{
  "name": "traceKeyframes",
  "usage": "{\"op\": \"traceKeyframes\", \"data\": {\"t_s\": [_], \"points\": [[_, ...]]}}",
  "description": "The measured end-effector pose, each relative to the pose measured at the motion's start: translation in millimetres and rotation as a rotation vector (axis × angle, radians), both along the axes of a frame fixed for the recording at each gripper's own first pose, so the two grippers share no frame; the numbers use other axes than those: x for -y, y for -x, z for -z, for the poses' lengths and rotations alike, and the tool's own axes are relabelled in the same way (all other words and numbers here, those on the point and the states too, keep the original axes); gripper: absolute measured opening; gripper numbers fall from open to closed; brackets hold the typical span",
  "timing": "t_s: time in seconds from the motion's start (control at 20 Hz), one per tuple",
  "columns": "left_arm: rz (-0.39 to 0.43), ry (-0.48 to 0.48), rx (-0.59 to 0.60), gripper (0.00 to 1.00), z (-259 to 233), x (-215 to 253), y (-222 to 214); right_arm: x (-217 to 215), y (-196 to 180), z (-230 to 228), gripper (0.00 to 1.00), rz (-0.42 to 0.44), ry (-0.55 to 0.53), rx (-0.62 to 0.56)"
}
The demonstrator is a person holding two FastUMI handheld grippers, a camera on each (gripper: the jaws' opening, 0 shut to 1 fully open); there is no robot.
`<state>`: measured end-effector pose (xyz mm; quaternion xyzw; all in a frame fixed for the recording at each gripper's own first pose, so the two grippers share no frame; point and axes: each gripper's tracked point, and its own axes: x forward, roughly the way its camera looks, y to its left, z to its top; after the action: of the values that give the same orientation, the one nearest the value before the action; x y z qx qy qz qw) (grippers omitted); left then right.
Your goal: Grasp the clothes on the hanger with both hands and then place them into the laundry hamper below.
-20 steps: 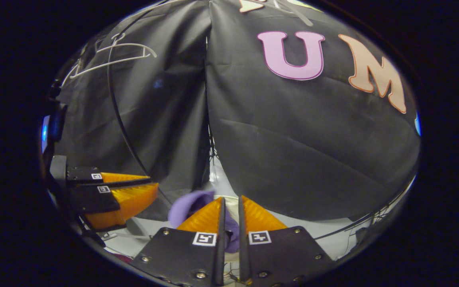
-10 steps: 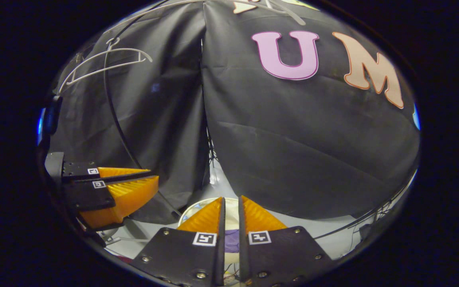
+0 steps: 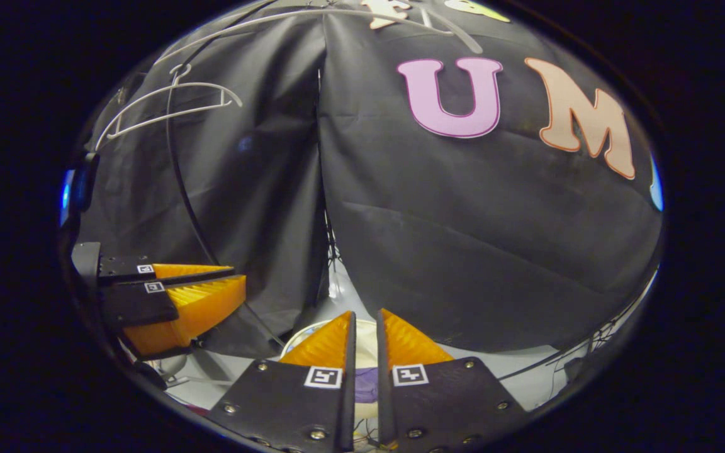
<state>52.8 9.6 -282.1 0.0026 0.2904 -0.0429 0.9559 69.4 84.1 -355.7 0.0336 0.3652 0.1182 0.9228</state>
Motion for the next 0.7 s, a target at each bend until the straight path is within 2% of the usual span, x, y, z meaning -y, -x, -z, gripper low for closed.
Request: {"op": "traceKeyframes", "data": {"t_s": [0.3,0.45,0.5,0.65,0.7], "points": [[-0.009,0.029,0.106,0.14,-39,-26,-5,29,-12,-41,0.15,0.058,0.021,0.093],[-0.003,0.047,0.183,0.11,-79,-14,-10,45,-24,-77,0.15,0.096,0.032,0.164],[0.001,0.054,0.209,0.14,-93,-11,-10,52,-27,-89,0.15,0.110,0.033,0.189],[0.014,0.073,0.290,0.13,-127,-8,-11,66,-36,-129,0.15,0.152,0.026,0.269],[0.019,0.081,0.321,0.17,-141,-5,-12,71,-37,-143,0.15,0.164,0.026,0.296]]}}
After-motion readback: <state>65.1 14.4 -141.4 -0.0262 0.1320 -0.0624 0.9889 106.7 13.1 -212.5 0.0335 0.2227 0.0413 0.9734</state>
